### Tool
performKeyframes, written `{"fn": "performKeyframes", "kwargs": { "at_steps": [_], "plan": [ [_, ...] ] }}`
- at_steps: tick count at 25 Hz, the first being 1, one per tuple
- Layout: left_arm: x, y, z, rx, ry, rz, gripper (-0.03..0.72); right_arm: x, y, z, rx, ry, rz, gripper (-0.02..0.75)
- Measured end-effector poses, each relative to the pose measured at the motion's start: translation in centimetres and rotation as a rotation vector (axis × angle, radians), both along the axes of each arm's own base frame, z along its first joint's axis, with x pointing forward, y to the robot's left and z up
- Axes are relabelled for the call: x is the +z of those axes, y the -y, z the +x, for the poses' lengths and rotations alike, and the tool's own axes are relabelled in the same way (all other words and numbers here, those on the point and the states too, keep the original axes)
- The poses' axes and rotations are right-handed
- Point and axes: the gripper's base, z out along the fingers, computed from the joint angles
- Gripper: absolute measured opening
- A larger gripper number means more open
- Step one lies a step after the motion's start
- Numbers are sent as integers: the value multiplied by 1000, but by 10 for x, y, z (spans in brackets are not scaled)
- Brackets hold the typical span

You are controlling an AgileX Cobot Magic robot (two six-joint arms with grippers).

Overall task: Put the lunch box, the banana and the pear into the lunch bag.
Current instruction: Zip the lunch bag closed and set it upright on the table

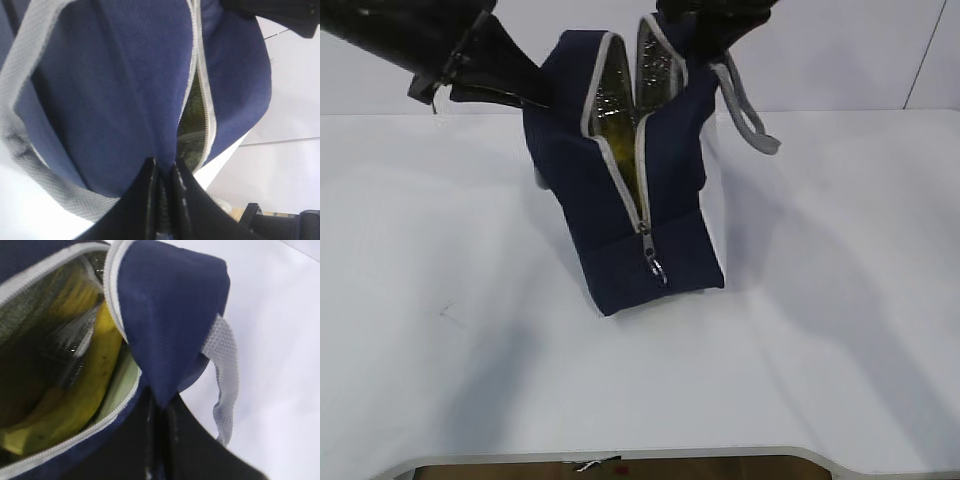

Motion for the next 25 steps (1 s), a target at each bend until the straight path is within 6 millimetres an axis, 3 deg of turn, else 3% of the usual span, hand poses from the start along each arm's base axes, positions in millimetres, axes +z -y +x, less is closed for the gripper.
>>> {"fn": "performKeyframes", "kwargs": {
  "at_steps": [4,11,16,19,21,25],
  "plan": [
    [-1,14,-1,8,28,3,20,-12,10,1,-21,-36,-51,18],
    [-8,37,-3,-18,65,13,20,-12,13,2,-51,-27,-62,22],
    [-7,39,-3,-12,76,15,37,-12,12,3,-60,-23,-55,152],
    [-7,39,-2,-5,83,16,137,-12,12,3,-67,-20,-51,307],
    [-7,39,-2,-1,84,14,253,-11,13,3,-81,-19,-42,406],
    [-7,39,-2,-1,84,13,409,-5,14,0,-95,-10,-28,485]
  ]
}}
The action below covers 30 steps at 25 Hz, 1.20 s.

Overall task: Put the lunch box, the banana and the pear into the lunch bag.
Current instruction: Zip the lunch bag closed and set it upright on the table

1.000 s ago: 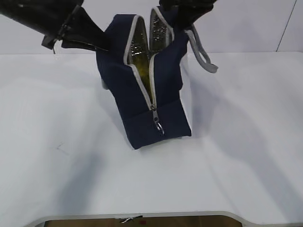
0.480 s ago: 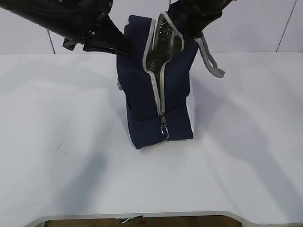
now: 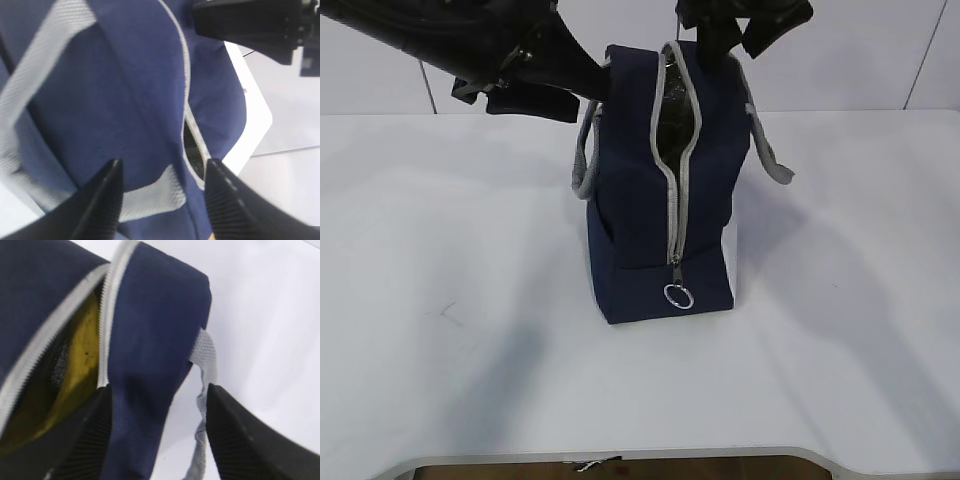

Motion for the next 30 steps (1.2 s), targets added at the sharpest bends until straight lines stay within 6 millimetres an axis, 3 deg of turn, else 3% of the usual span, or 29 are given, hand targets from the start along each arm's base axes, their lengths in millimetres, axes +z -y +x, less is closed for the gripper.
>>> {"fn": "performKeyframes", "kwargs": {
  "at_steps": [5,16,24,30],
  "plan": [
    [0,0,-2,-15,-11,-2,438,25,5,-14,-3,51,22,496],
    [21,-10,-18,-168,-60,1,418,81,24,-71,7,126,93,496],
    [36,-30,-30,-115,-30,240,371,105,39,-123,23,144,148,470],
    [59,-41,-57,-22,25,463,370,101,60,-177,22,128,145,463]
  ]
}}
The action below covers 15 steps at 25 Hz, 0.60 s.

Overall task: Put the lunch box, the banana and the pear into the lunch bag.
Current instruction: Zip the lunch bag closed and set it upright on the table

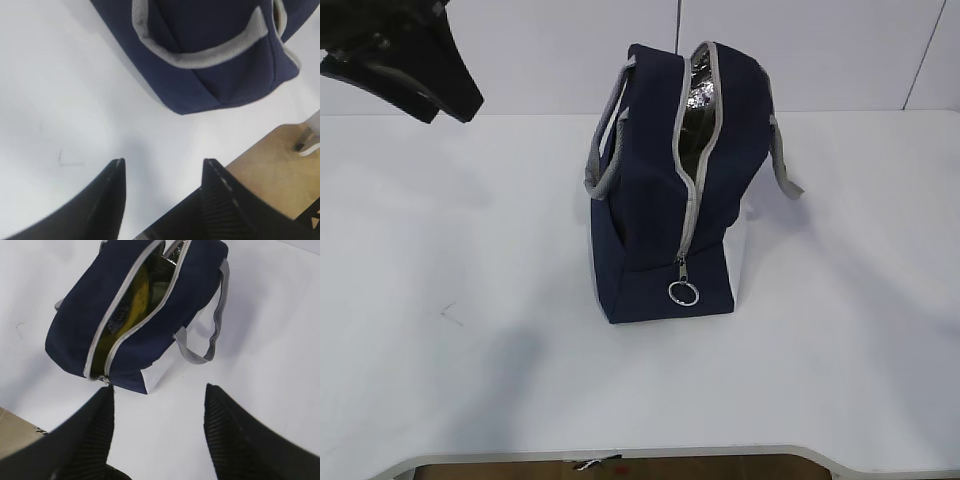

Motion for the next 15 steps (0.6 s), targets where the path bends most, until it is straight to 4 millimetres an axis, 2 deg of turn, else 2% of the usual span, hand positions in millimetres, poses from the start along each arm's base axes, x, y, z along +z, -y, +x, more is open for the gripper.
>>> {"fn": "performKeyframes", "kwargs": {
  "at_steps": [4,8,12,15],
  "plan": [
    [12,-2,-23,11,25,28,370,-14,13,-34,-6,91,37,462],
    [19,-7,-41,26,33,15,354,-40,24,-61,-10,183,70,463],
    [27,-11,-51,29,54,6,340,-68,27,-68,-14,186,67,463],
    [28,-12,-52,29,58,7,337,-75,26,-64,-15,179,61,462]
  ]
}}
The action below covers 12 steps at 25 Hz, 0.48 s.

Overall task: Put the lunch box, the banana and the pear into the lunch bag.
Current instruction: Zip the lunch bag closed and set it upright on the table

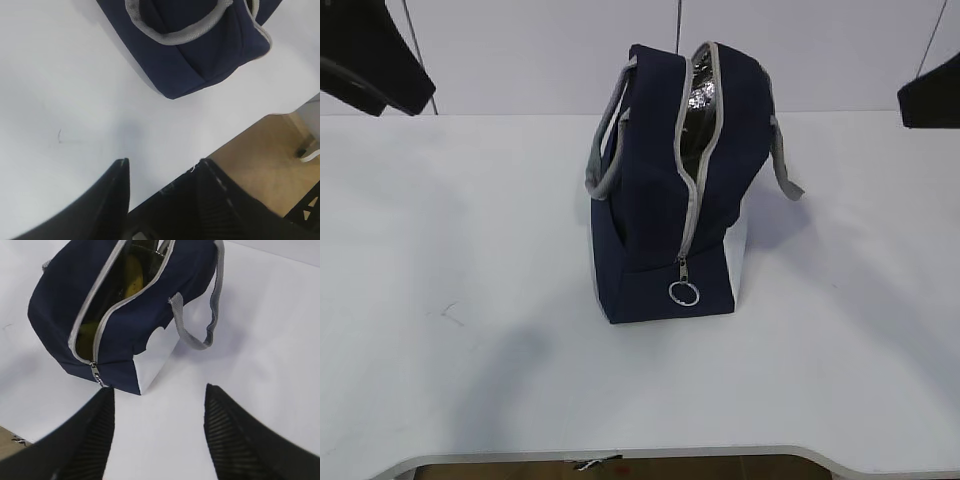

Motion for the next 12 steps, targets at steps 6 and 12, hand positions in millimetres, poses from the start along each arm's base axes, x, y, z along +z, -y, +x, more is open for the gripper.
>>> {"fn": "performKeyframes", "kwargs": {
  "at_steps": [6,12],
  "plan": [
    [-2,-1,0,2,-4,8,337,-29,-7,20,0,39,9,462],
    [-3,-1,0,4,-2,18,337,-91,-5,18,-5,188,47,462]
  ]
}}
